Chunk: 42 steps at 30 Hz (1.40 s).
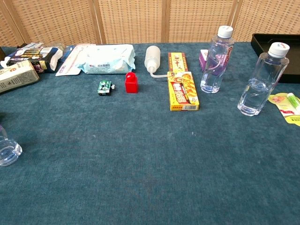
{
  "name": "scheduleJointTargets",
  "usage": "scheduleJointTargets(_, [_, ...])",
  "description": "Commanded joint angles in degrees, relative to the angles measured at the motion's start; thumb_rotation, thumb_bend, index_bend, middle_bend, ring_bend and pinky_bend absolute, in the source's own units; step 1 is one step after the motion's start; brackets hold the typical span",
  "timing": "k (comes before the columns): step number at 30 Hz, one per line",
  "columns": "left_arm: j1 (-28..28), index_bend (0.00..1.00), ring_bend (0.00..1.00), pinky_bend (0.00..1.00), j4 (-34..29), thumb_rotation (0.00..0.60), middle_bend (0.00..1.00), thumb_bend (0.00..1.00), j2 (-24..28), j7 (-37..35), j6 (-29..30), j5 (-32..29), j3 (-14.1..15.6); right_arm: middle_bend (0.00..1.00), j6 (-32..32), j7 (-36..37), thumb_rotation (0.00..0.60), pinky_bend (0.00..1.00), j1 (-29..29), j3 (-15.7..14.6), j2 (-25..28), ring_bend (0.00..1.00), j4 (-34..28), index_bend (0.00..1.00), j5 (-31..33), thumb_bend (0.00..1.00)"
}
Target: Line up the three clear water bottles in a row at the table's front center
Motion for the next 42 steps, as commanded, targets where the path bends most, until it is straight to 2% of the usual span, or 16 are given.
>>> scheduleJointTargets(1, [0.1,0.0,0.0,0.04,-0.3,0.6,0.0,0.06,0.0,0.2,0.3,0.2,0.1,0.0,-0.7,0.5,0.6,0.0,0.2,-0.4,0.0,0.0,0.4,0.0,-0.2,0.0])
scheduleJointTargets(6, [0.4,0.0,0.0,0.04,-1.2,0.6,0.0,0.05,0.3,0.3,0.8,1.5,0.6,0.03,-3.0,6.3,0.6,0.02,1.4,-0.9,0.4,0.0,1.0,0.0,-0.9,0.0])
scheduleJointTargets(12, [0.2,0.0,0.0,0.04,-1.5,0.6,0.0,0.06,0.8,-0.8,1.0,3.4,1.1,0.04,-11.2,15.6,0.6,0.08,5.9,-0.3,-1.0,0.0,4.8,0.0,0.8,0.0])
scheduleJointTargets(16, [0.4,0.0,0.0,0.04,-1.8,0.6,0.0,0.06,1.3,-1.5,1.3,4.4,1.5,0.05,-17.1,23.6,0.6,0.09,9.6,1.0,-2.5,0.0,8.6,0.0,2.5,0.0])
scheduleJointTargets(19, [0.4,0.0,0.0,0.04,-1.9,0.6,0.0,0.06,1.7,-2.3,0.8,3.8,1.5,0.05,-20.9,27.0,0.6,0.09,12.3,2.7,-4.8,0.0,10.9,0.0,4.7,0.0])
scheduleJointTargets(23, [0.4,0.0,0.0,0.04,-2.2,0.6,0.0,0.05,1.9,-2.4,0.4,3.2,1.4,0.06,-24.2,32.0,0.6,0.09,15.1,3.4,-6.3,0.01,12.1,0.0,5.0,0.0])
scheduleJointTargets(29, [0.5,0.0,0.0,0.04,-2.3,0.6,0.0,0.06,1.9,-2.3,0.3,3.1,1.5,0.06,-27.8,39.5,0.6,0.07,17.9,4.9,-6.9,0.01,13.3,0.0,6.3,0.0])
scheduleJointTargets(34, [0.4,0.0,0.0,0.04,-2.5,0.6,0.0,0.05,1.9,-2.1,0.0,2.8,1.4,0.09,-29.8,44.7,0.6,0.09,19.7,4.8,-7.4,0.04,14.4,0.02,5.2,0.0])
scheduleJointTargets(42, [0.5,0.0,0.0,0.04,-2.8,0.6,0.0,0.05,1.9,-1.8,-0.2,2.6,1.4,0.16,-32.1,50.4,0.6,0.12,23.7,5.0,-12.0,0.1,18.8,0.1,4.0,0.0])
